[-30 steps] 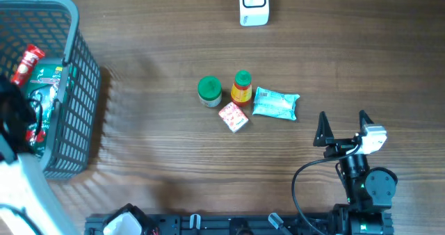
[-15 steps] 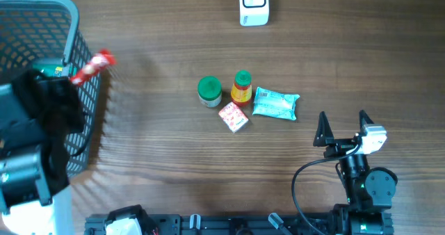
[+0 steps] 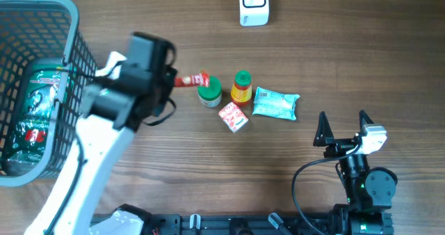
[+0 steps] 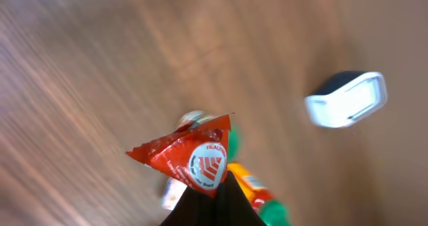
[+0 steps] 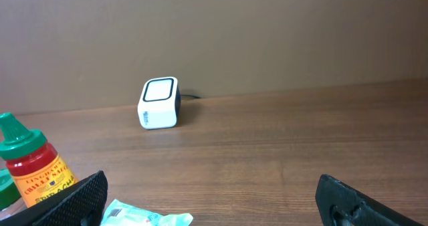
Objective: Scan the item barcode
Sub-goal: 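Carry the Nescafe stick out and lower it beside the jar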
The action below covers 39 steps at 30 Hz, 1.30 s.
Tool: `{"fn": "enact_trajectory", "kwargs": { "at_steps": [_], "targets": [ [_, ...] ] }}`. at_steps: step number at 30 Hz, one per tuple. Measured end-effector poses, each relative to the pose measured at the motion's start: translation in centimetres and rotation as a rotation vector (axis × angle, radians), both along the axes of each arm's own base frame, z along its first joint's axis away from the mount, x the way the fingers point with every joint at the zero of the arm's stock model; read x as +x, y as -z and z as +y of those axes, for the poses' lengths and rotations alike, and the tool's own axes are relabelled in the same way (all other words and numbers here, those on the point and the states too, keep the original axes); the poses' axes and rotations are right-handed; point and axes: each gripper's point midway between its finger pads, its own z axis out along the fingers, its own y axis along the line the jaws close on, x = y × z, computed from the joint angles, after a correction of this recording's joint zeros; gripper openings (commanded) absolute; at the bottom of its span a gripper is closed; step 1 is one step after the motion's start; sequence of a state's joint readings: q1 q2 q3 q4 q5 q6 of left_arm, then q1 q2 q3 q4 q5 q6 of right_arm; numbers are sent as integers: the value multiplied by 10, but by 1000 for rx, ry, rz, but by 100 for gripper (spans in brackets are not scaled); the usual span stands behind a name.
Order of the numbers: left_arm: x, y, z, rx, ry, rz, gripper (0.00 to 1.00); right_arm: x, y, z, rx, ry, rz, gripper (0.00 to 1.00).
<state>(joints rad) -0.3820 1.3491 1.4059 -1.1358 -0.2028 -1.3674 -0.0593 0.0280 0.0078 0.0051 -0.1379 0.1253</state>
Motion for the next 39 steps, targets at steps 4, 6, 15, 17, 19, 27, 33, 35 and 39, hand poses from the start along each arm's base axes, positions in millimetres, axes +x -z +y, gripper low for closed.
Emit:
{"fn": "enact_trajectory", "kwargs": {
  "at_steps": [4, 6, 15, 17, 19, 27, 33, 35, 39],
  "targets": [
    [-11, 27, 1, 58, -49, 125, 4, 0, 0, 0, 0, 0, 0, 100],
    [-11, 36, 3, 86, -53, 157, 4, 0, 0, 0, 0, 0, 0, 100],
    [9, 73, 5, 283, 169, 258, 4, 0, 0, 0, 0, 0, 0, 100],
    [17, 80, 4, 317, 216, 259, 4, 0, 0, 0, 0, 0, 0, 100],
    [25, 87, 4, 354, 249, 254, 4, 0, 0, 0, 0, 0, 0, 100],
    [30, 136, 7, 414, 297, 288, 4, 0, 0, 0, 0, 0, 0, 100],
    [21, 172, 3, 375, 323, 305, 4, 0, 0, 0, 0, 0, 0, 100],
    [23, 177, -4, 339, 332, 285, 4, 0, 0, 0, 0, 0, 0, 100],
    [24, 187, -12, 295, 347, 268, 8, 0, 0, 0, 0, 0, 0, 100]
  ]
}}
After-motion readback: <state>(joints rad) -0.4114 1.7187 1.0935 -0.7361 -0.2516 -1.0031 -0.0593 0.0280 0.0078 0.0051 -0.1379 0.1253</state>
